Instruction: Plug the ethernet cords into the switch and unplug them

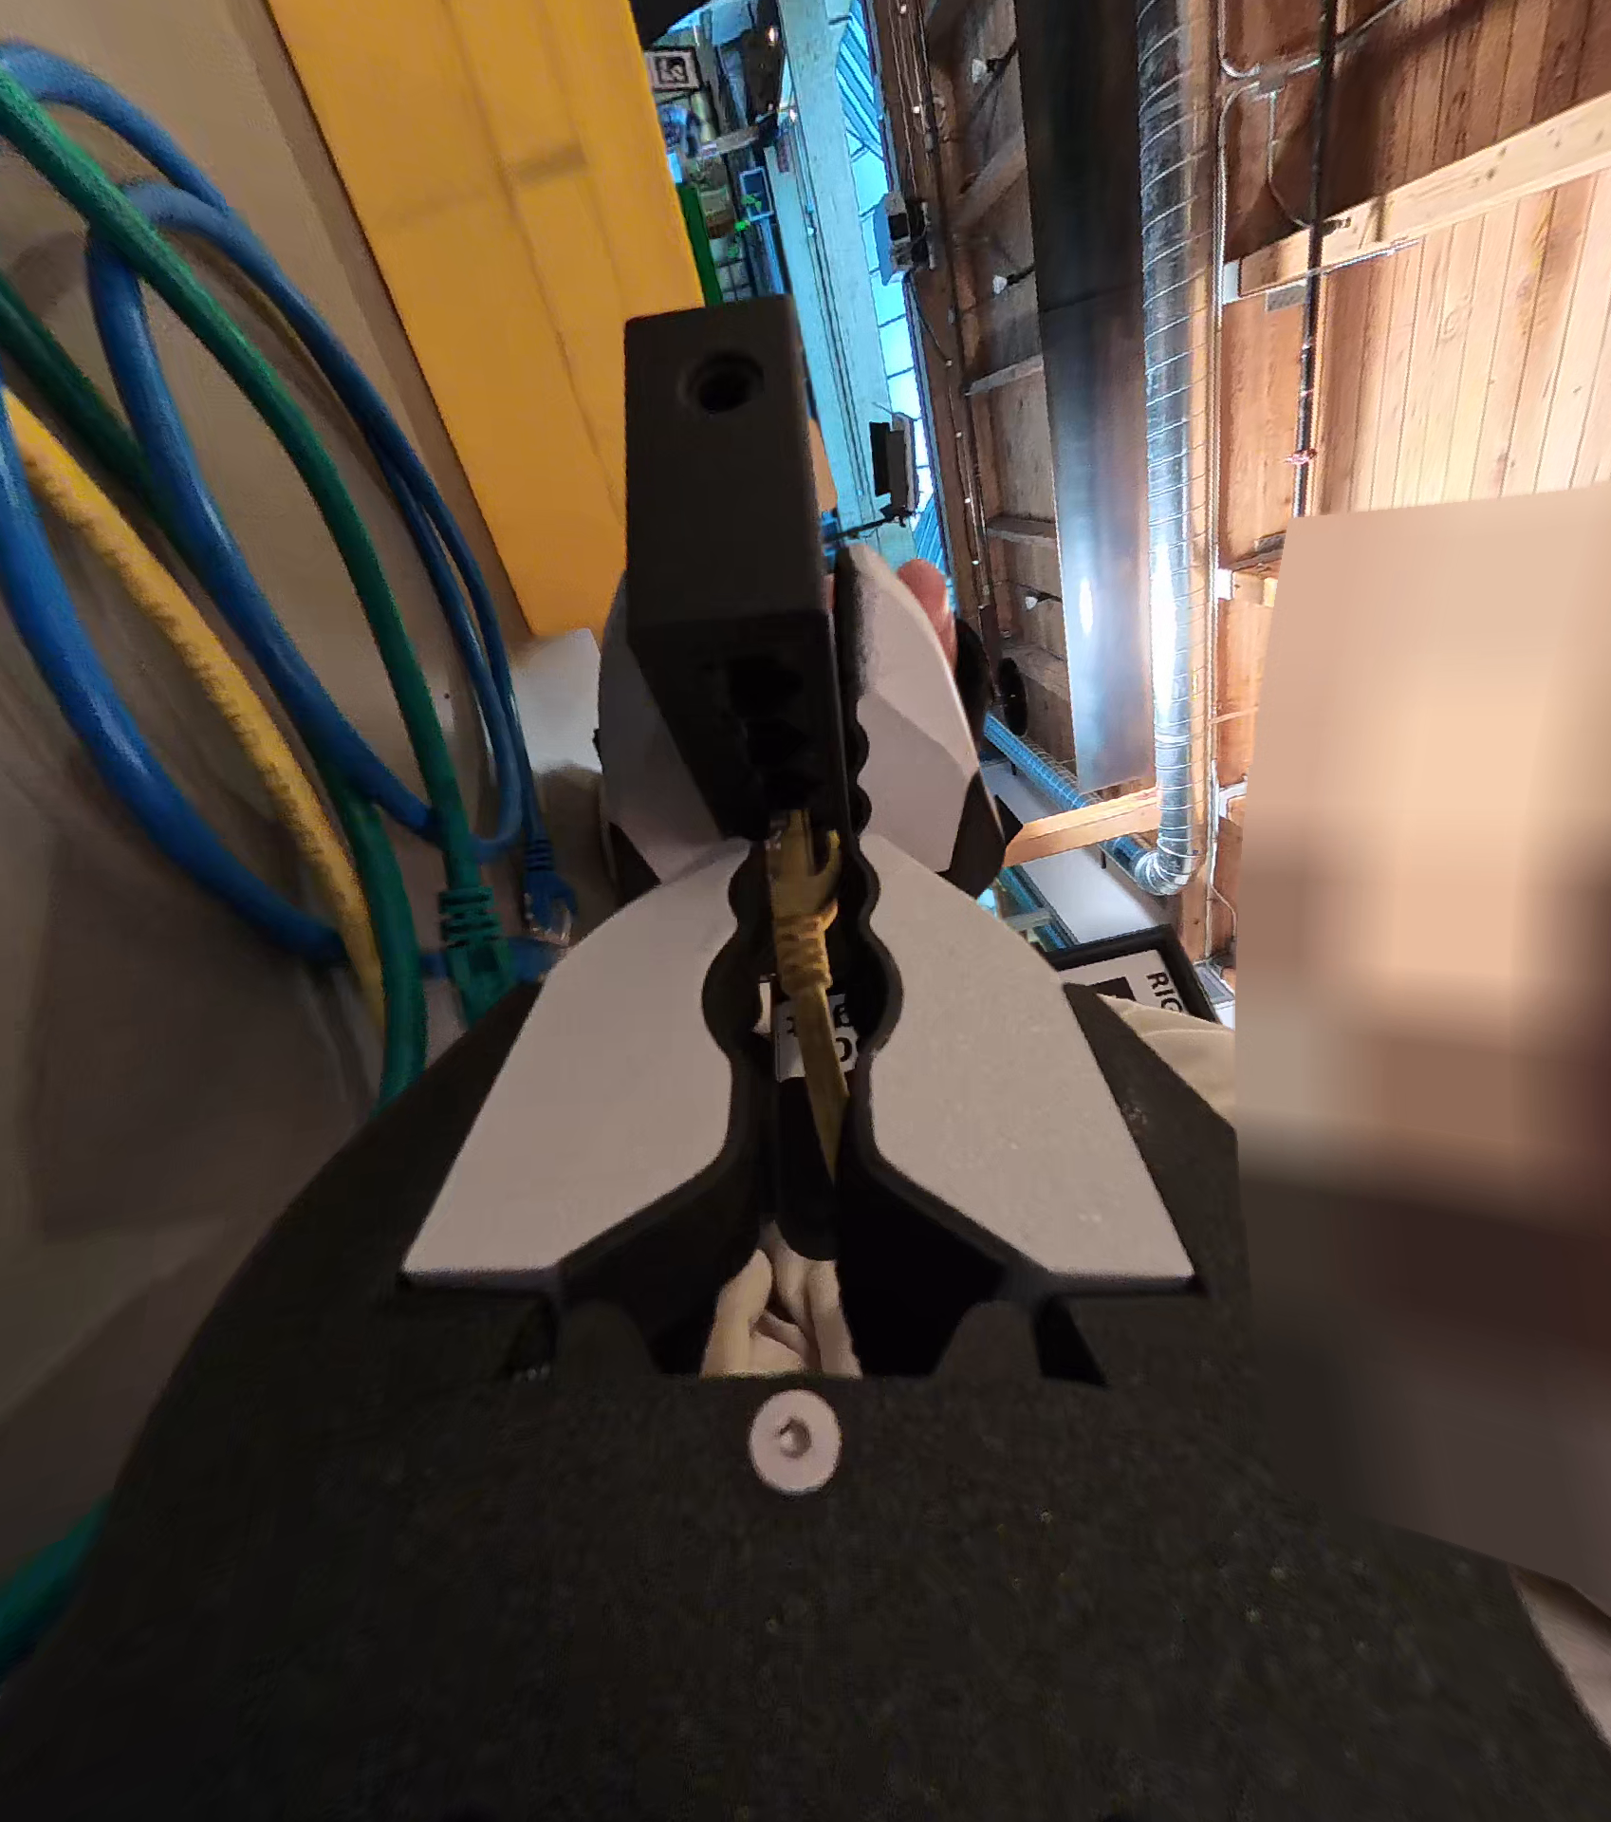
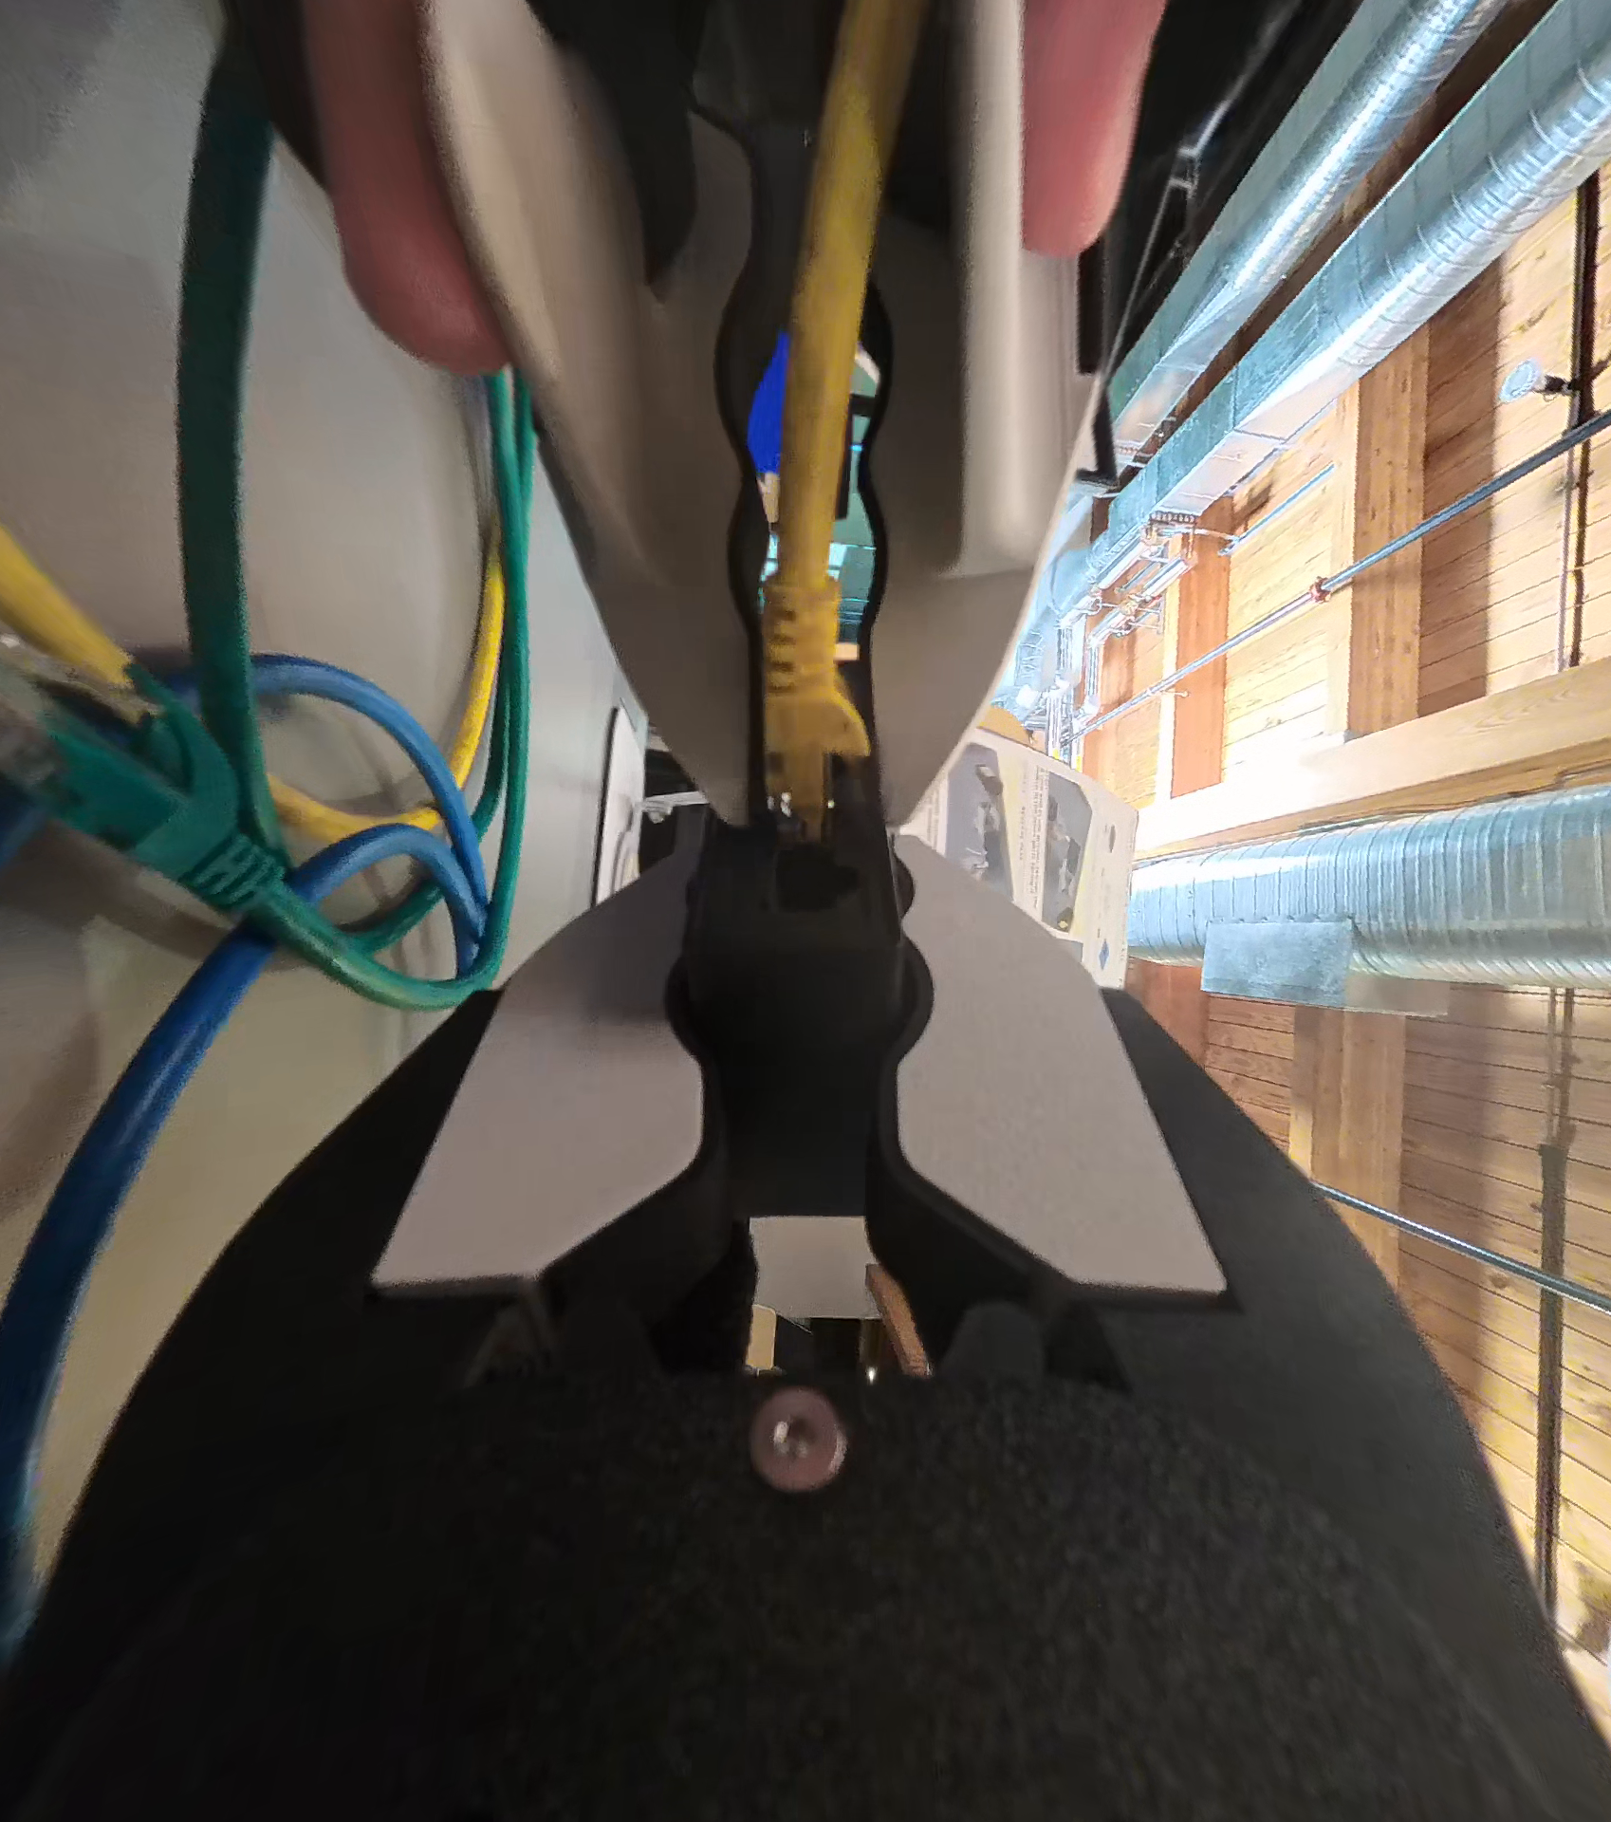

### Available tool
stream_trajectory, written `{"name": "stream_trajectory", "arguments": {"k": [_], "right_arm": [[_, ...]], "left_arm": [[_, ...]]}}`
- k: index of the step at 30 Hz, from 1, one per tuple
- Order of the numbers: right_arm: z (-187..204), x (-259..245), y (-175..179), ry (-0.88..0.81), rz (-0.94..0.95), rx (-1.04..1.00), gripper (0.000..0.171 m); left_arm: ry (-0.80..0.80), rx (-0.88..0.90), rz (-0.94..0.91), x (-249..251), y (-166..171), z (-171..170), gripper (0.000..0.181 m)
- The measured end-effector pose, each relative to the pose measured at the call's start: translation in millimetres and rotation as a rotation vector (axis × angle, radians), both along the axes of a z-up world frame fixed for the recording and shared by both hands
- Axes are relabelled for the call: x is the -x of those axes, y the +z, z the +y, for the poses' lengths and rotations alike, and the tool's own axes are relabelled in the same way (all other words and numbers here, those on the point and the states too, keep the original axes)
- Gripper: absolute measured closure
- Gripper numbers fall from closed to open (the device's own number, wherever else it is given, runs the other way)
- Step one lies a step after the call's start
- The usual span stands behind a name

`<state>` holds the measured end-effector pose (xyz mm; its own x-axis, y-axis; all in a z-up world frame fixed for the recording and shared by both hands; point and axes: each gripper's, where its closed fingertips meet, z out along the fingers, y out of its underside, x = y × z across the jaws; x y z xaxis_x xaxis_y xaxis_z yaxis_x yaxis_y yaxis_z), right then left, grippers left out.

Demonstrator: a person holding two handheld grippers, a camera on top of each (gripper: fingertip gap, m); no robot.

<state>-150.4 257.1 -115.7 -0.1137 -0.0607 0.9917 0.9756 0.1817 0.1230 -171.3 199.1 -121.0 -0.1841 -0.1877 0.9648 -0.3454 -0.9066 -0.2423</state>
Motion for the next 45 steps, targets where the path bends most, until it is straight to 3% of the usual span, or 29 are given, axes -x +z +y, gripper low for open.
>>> {"name": "stream_trajectory", "arguments": {"k": [20, 27, 36, 40, 45], "right_arm": [[0.2, -0.5, -11.0, -0.026, -0.022, 0.015, 0.141], [-0.8, 2.9, -5.2, 0.016, 0.007, -0.010, 0.141], [0.7, 5.2, -4.6, 0.022, 0.046, 0.018, 0.141], [1.5, 4.5, -7.0, 0.001, 0.070, 0.049, 0.141], [1.7, 2.4, -7.3, -0.048, 0.112, 0.107, 0.141]], "left_arm": [[-0.034, -0.075, 0.055, 1.6, -10.0, 0.6, 0.169], [-0.010, -0.175, 0.067, 2.1, -3.4, -0.9, 0.168], [0.046, -0.827, 0.272, 5.0, -3.9, 5.5, 0.163], [-0.005, -1.062, 0.362, 5.5, -10.5, -1.3, 0.158], [0.080, -1.346, 0.494, 6.7, -11.9, 8.2, 0.168]]}}
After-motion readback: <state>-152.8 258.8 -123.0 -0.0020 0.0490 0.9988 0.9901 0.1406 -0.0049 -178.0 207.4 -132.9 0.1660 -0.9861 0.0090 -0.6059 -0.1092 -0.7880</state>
